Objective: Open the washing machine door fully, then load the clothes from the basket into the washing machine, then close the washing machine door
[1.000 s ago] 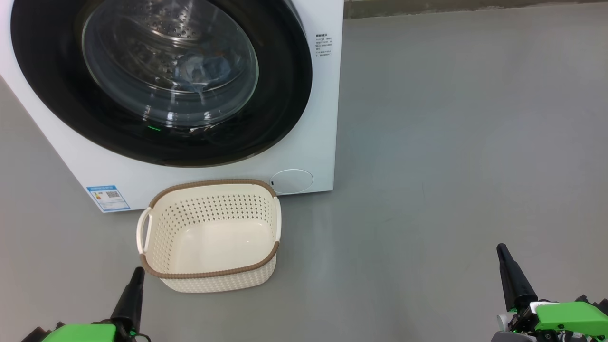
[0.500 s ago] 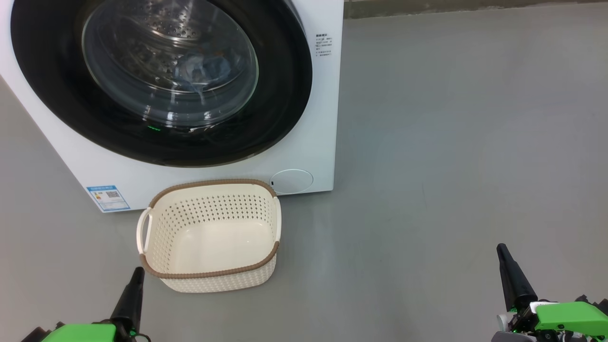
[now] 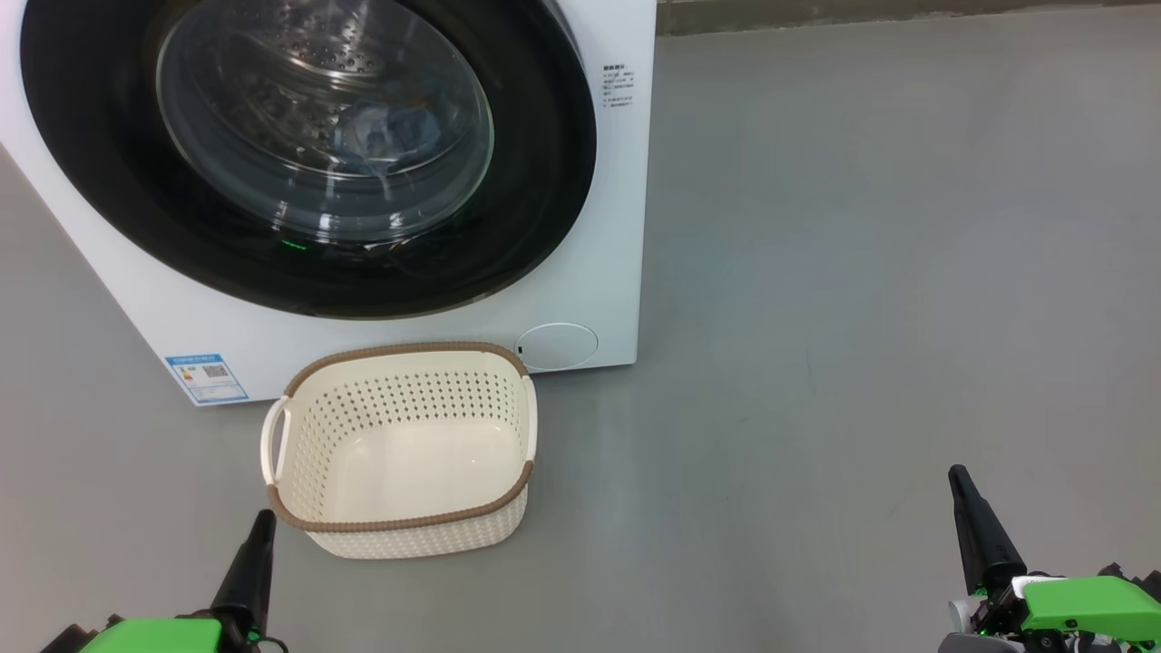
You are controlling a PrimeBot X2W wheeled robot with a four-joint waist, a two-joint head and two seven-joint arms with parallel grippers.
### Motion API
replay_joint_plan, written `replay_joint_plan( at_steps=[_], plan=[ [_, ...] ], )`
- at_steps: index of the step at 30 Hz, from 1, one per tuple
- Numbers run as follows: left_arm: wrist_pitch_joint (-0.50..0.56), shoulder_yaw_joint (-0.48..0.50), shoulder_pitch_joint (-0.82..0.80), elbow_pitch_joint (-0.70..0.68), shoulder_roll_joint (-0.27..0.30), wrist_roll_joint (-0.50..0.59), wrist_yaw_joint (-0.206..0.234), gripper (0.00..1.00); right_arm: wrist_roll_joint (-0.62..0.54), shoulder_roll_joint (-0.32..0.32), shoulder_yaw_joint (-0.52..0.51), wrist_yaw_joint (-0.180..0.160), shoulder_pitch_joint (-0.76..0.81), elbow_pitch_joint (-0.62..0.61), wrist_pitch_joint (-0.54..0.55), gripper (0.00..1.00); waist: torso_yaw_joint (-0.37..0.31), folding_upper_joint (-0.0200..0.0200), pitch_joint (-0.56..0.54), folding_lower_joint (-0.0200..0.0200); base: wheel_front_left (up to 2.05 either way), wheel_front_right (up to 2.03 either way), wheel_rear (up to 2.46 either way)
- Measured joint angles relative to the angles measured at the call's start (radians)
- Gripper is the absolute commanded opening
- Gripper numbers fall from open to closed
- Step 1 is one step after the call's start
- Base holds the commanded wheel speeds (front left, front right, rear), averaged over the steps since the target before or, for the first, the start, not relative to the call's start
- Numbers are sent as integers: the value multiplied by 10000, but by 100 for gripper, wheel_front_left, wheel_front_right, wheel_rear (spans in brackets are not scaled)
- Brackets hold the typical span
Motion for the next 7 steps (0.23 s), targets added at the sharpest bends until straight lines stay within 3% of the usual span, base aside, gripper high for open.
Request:
replay_joint_plan(
  at_steps=[7],
  plan=[
    [0, 0, 0, 0, 0, 0, 0, 0, 0, 0, 0, 0, 0, 0, 0, 0, 0, 1, 0, 0, 0, 0, 0]
  ],
)
